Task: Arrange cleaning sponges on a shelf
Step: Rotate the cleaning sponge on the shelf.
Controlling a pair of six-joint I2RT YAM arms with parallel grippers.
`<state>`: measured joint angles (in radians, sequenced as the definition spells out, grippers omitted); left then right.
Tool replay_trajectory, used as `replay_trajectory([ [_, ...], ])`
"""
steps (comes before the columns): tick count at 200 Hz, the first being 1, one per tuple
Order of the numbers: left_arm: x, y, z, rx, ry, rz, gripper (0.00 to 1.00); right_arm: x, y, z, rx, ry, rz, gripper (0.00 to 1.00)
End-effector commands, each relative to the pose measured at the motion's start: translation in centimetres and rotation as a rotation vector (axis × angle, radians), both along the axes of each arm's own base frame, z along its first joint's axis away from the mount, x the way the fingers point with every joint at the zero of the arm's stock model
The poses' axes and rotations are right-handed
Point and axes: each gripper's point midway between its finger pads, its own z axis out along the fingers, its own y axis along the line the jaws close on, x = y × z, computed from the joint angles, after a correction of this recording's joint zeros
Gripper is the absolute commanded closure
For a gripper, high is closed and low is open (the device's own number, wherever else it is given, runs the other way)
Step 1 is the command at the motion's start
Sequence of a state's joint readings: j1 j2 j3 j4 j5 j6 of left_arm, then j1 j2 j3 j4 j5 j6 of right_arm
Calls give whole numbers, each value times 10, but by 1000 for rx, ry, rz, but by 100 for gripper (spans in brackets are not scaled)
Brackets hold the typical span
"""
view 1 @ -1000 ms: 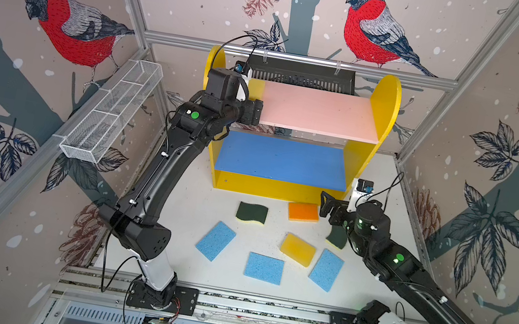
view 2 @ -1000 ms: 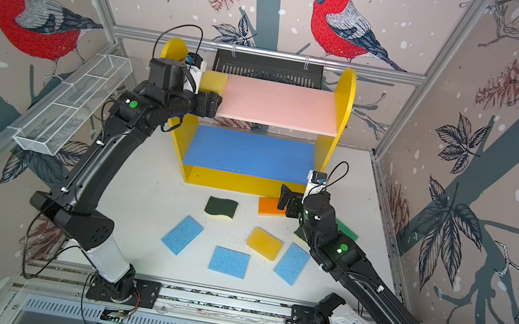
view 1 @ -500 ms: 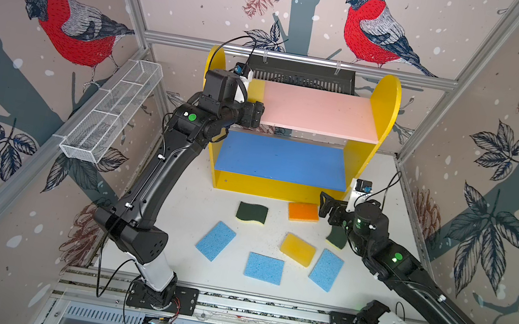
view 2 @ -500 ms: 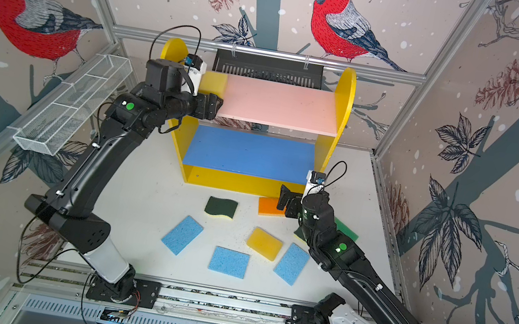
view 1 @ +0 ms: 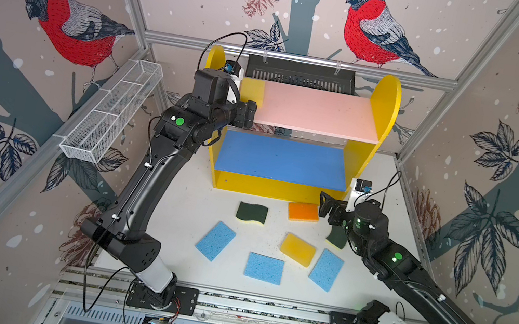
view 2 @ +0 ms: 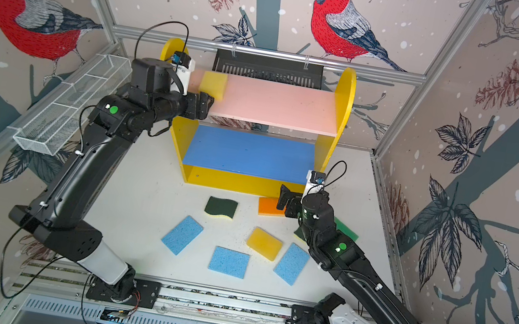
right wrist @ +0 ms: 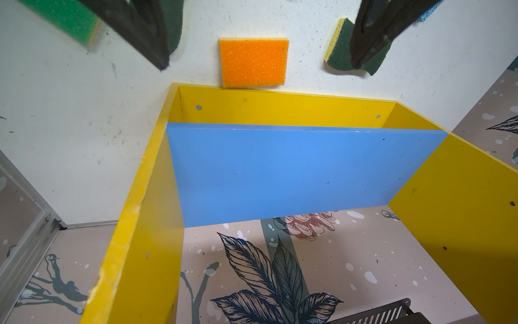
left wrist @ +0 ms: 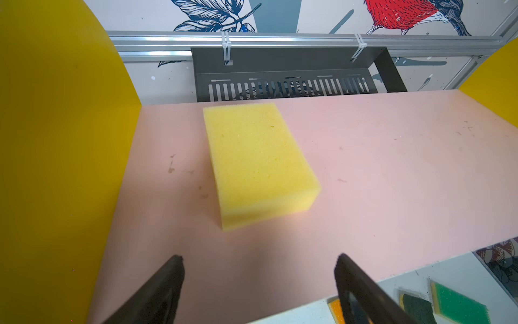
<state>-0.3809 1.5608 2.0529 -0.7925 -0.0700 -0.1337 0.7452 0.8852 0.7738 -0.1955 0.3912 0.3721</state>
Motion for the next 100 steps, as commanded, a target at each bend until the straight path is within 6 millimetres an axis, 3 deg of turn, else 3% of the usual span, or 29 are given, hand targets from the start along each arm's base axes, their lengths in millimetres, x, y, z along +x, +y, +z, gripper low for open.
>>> replay_trajectory([
  [1,-10,1,6,-30,-20,-11,17,1,0,4,16,-5,-10,0],
  [32,-35,9,5,-64,-34,-14,20,-1,0,1,17,10,-12,0],
  [57,-58,2,-9,-99,-1,-88,21,-4,-1,-4,15,31,-16,0],
  [100,-85,12,-77,-89,124,-74,21,-12,3,-28,14,105,-28,0],
])
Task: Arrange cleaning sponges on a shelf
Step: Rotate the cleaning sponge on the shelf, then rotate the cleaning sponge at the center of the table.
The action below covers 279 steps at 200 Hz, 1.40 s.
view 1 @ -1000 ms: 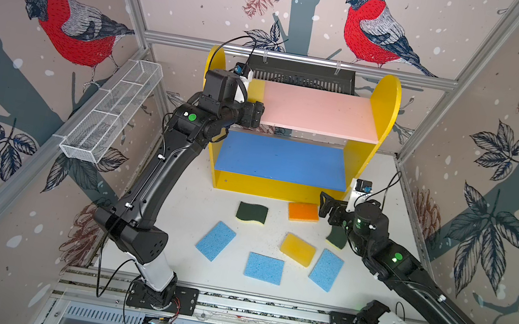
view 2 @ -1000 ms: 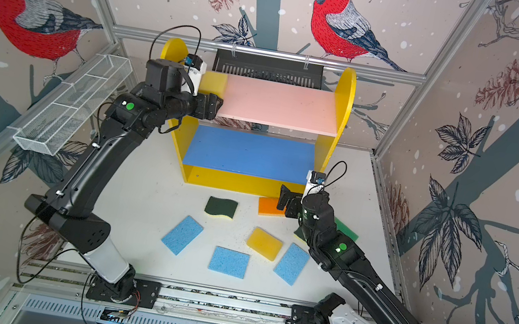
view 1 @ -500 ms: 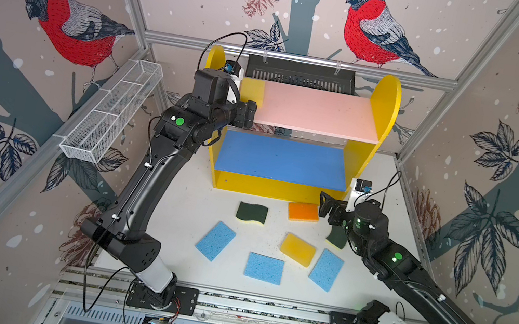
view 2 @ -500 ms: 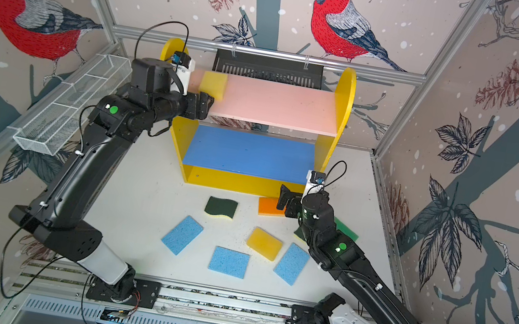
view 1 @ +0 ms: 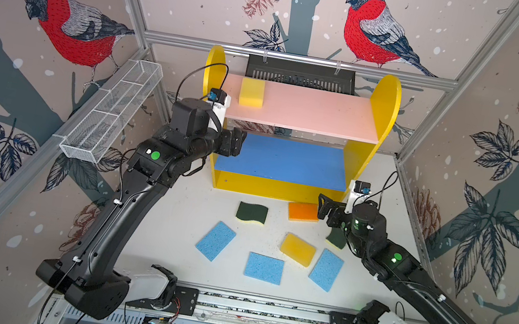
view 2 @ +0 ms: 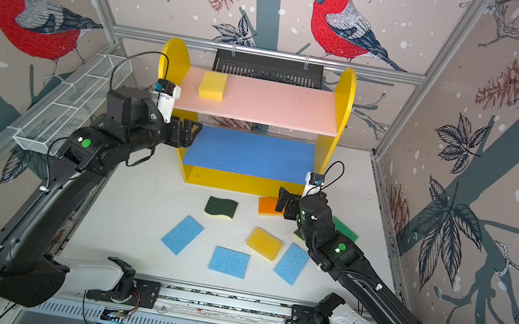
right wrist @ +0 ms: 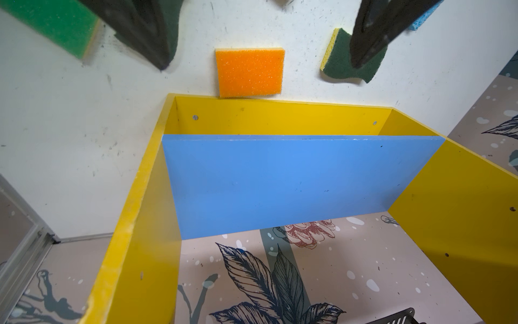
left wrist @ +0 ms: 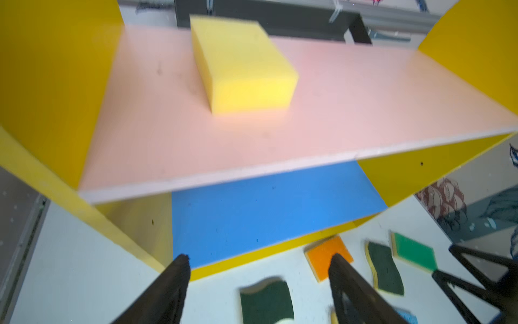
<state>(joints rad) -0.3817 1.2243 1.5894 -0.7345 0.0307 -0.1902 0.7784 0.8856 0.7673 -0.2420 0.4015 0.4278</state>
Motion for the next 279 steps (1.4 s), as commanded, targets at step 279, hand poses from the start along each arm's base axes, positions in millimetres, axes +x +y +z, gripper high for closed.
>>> replay_trajectory([
  [279,-62,-25,-292,-96,406,60,33,-48,-10,-123,63,289,-58,0],
])
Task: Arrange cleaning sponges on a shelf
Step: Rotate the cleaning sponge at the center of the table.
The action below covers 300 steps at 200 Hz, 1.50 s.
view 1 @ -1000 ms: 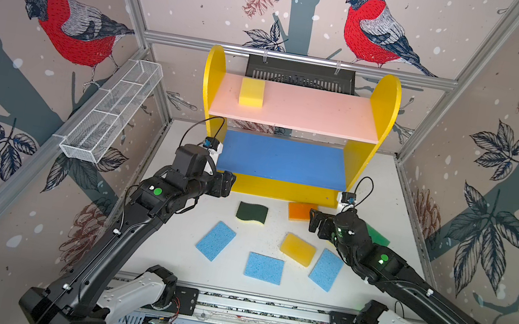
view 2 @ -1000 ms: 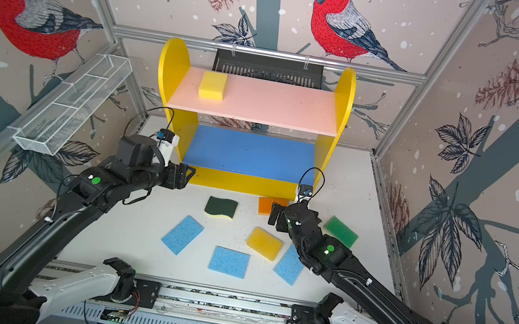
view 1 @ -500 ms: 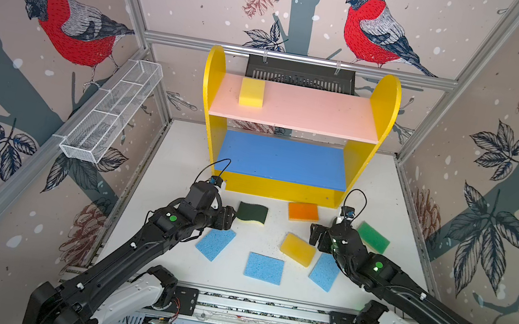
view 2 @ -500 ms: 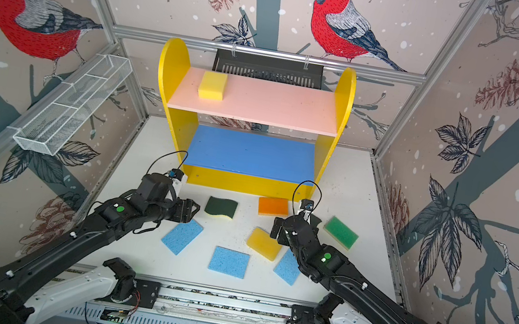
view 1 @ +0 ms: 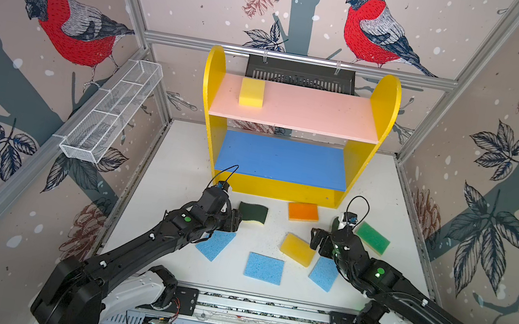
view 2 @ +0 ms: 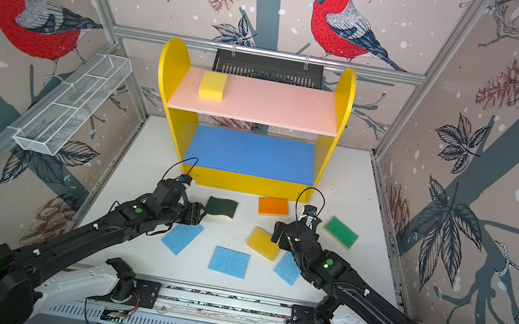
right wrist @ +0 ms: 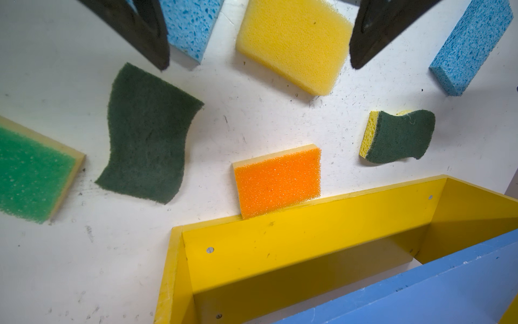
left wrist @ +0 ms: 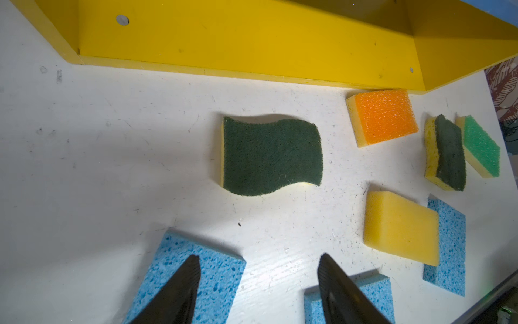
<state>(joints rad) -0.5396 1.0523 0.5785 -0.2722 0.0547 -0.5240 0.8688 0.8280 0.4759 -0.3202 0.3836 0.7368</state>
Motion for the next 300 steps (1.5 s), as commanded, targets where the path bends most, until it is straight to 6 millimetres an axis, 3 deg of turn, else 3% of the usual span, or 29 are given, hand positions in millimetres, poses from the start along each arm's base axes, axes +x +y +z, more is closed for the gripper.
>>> replay_trajectory([
  [1,17,-1,1,-4,-64,38,33,4,4,6,34,-23,-7,0],
  [89,50,-15,-28,25,-31,76,37,7,0,6,3,-43,9,0],
  [156,55,-30,-50,-9,34,51,36,11,-2,5,11,-43,8,0],
  [224,44,-52,-49,-106,74,-36,36,12,-1,4,27,-34,10,0],
  [300,22,-78,-53,-89,94,-148,37,6,-1,-11,56,1,9,0],
])
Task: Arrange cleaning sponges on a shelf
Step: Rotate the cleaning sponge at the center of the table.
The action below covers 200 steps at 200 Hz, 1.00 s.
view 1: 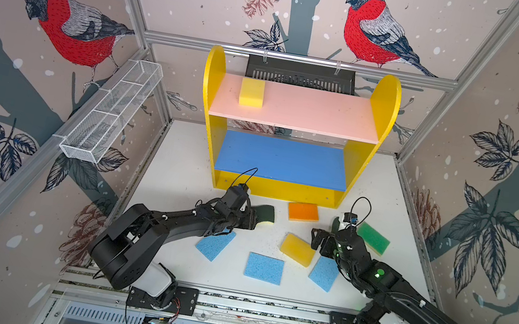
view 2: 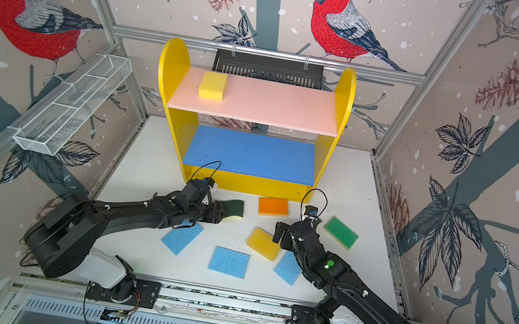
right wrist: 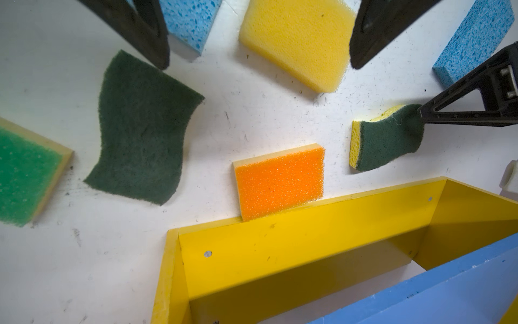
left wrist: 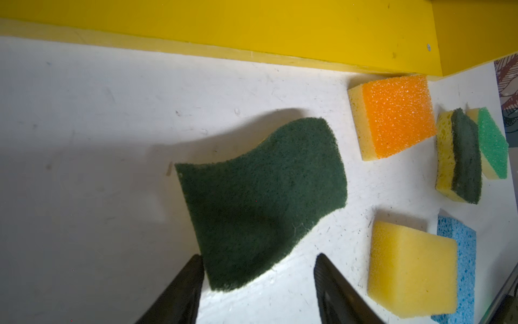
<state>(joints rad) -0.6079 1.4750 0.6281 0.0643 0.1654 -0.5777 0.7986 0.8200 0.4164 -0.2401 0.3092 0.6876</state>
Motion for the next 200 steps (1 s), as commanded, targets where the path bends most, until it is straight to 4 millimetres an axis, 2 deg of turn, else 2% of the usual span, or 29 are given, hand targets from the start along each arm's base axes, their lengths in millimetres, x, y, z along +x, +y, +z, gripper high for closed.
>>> replay_trajectory([
  [1,-5,-13,3,-16,-7,-48,37,0,3,1,36,-1,-7,0],
  [64,-19,-41,2,-19,9,-146,37,-1,-3,1,30,-19,-19,0],
  [97,-28,-57,12,-13,-13,-221,38,-2,-8,2,24,-25,-28,0],
  [115,-26,-53,17,40,-48,-235,36,-2,-11,4,24,-34,-36,0],
  [138,-15,-33,15,158,-103,-197,28,-2,-12,5,33,-43,-41,1],
  [158,-5,-22,12,226,-139,-183,26,-1,-13,5,34,-43,-43,0],
  [200,10,-27,12,290,-210,-258,17,0,-16,6,22,-45,-45,0],
])
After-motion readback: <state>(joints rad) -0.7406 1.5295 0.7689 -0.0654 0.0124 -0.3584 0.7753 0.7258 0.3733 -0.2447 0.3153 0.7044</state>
